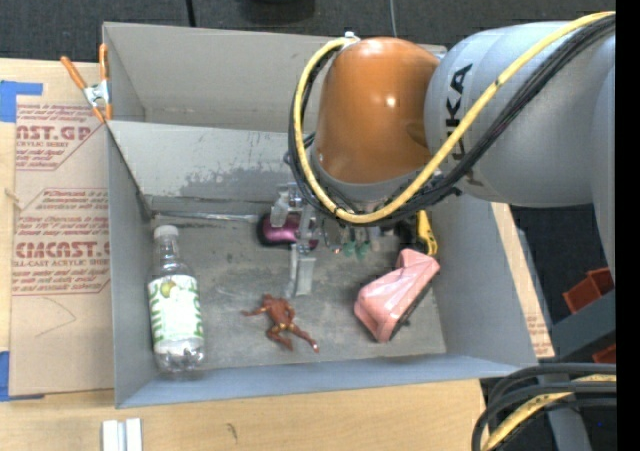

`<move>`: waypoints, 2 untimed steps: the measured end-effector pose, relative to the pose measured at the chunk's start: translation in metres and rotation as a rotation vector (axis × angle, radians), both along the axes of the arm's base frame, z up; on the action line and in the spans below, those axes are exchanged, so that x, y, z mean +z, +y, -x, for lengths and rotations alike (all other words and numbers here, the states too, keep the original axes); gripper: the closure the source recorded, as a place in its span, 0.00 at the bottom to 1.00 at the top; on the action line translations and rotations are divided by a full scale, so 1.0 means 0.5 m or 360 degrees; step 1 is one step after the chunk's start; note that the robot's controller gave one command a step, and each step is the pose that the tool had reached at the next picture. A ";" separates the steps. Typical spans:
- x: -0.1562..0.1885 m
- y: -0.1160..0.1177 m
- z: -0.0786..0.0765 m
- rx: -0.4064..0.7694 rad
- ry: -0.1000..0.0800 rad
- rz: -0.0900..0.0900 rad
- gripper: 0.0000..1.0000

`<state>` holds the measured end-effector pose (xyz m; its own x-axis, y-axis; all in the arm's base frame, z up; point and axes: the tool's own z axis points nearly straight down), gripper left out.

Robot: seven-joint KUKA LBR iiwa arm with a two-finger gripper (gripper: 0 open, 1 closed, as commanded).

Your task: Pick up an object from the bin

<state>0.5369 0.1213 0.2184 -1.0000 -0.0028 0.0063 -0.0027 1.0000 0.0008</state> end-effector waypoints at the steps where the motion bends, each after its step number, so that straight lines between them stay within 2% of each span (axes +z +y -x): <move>1: 0.010 -0.002 -0.003 -0.0003 -0.0013 -0.0002 0.00; 2: -0.134 -0.002 0.051 -0.0006 -0.0018 -0.0003 0.00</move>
Offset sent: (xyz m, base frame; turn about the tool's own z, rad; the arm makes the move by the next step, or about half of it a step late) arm -0.0567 -0.0020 -0.1484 0.0079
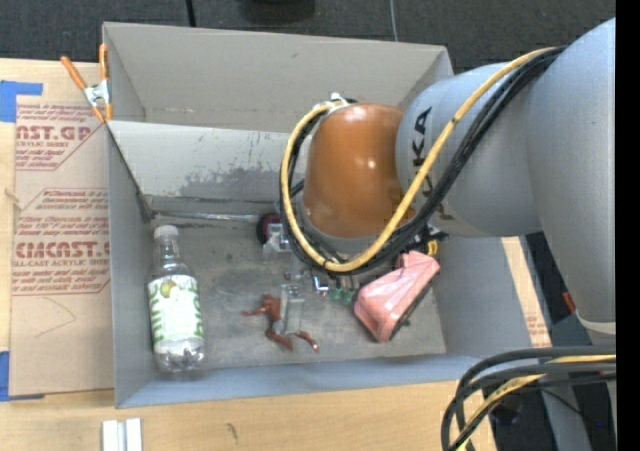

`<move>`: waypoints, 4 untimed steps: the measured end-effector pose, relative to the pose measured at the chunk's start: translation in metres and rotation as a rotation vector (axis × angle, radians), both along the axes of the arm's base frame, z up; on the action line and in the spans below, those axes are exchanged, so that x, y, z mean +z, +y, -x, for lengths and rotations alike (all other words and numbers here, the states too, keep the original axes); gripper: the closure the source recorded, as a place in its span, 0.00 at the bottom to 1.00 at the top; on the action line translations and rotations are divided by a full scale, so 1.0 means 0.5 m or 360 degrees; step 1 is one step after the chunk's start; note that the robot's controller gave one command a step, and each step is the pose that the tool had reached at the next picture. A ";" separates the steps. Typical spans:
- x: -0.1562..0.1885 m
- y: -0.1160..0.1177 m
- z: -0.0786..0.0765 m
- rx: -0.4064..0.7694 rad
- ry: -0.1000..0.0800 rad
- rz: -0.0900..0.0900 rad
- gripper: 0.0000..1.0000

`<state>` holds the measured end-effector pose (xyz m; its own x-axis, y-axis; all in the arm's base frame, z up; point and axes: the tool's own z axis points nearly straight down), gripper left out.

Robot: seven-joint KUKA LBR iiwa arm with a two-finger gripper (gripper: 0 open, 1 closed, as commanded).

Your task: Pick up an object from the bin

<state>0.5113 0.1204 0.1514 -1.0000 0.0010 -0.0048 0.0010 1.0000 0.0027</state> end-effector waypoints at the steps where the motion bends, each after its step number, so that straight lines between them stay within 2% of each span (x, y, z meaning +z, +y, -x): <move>1: -0.022 -0.016 0.047 0.0281 0.0012 0.0006 0.00; 2: -0.001 -0.026 0.052 0.0093 0.0008 0.0002 0.00; 3: -0.144 -0.046 0.057 0.0255 -0.0002 0.0004 0.00; 4: -0.172 -0.041 0.049 0.0098 -0.0027 0.0000 1.00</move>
Offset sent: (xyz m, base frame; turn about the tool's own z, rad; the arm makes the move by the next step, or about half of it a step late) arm -0.0269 -0.0156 0.0012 0.0022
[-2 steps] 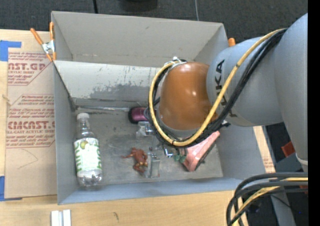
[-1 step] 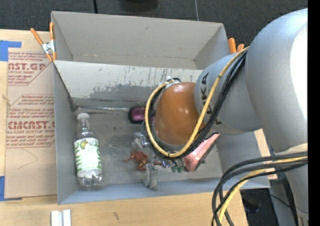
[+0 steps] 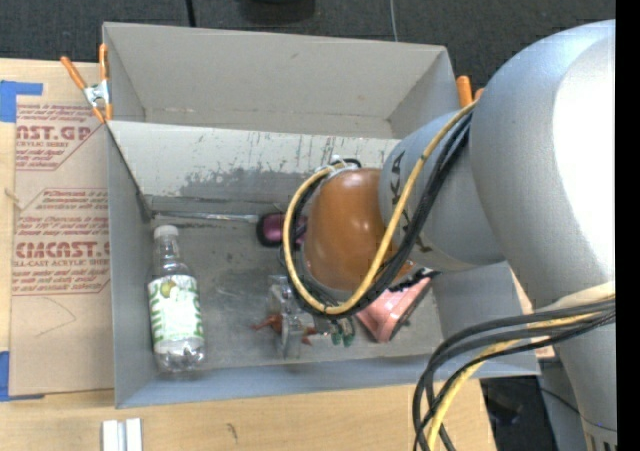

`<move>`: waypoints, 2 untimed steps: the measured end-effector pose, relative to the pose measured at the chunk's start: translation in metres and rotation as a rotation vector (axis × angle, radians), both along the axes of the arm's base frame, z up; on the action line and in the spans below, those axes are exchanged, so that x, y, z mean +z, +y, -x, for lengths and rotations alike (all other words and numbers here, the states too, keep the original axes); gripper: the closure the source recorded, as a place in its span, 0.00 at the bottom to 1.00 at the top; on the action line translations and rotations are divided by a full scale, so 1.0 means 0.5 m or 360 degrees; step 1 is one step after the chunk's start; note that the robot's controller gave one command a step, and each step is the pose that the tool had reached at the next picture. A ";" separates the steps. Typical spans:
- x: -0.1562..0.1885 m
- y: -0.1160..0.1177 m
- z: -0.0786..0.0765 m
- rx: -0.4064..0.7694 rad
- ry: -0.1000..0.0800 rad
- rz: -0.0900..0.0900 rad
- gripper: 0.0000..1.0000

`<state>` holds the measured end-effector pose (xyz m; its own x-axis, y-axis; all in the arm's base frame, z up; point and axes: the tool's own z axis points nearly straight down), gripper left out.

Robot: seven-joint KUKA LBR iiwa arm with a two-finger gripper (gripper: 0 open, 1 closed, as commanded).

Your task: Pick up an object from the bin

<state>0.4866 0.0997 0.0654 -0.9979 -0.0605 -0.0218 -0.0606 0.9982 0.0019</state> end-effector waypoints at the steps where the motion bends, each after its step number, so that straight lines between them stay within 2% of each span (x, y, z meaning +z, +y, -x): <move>1: 0.007 0.001 0.000 -0.0018 0.0000 0.0000 1.00; 2: 0.021 0.000 0.001 -0.0026 0.0008 0.0001 1.00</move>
Offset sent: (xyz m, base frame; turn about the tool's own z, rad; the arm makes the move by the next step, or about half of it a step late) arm 0.0002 0.0000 0.0675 0.0000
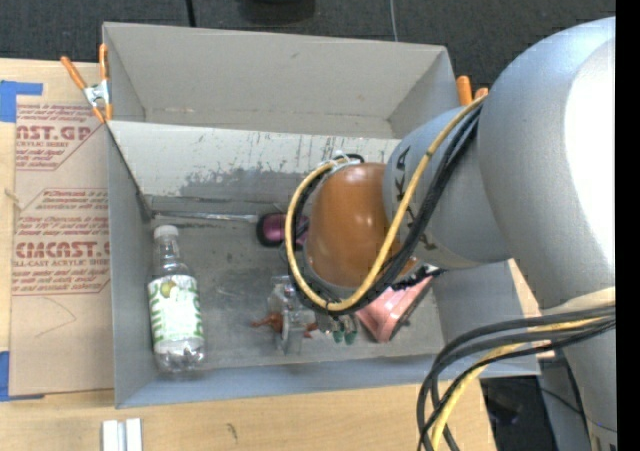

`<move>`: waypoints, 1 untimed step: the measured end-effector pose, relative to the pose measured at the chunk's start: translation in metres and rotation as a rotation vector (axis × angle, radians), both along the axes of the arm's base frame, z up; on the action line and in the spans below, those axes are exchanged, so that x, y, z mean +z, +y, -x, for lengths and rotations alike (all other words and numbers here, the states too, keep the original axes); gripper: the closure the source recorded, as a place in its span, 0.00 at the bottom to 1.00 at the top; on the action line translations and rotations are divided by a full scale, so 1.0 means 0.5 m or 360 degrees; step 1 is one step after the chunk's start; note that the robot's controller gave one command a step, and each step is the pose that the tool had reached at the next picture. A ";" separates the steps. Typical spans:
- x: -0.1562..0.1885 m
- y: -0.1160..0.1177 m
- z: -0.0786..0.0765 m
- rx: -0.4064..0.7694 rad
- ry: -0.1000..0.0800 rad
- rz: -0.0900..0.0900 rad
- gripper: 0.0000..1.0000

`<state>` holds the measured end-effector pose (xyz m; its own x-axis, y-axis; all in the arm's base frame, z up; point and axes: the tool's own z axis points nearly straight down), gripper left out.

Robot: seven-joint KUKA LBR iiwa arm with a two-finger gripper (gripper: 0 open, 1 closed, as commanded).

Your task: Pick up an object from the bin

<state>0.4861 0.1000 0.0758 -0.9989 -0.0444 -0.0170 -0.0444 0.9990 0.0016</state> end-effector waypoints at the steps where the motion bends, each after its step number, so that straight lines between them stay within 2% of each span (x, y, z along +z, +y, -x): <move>1: 0.036 0.000 0.003 0.0007 0.0018 0.0003 1.00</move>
Offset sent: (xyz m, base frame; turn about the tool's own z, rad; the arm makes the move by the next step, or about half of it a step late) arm -0.0001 -0.0001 0.0115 0.0000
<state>0.4848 0.1001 0.0936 -0.9988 -0.0487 -0.0053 -0.0487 0.9988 0.0003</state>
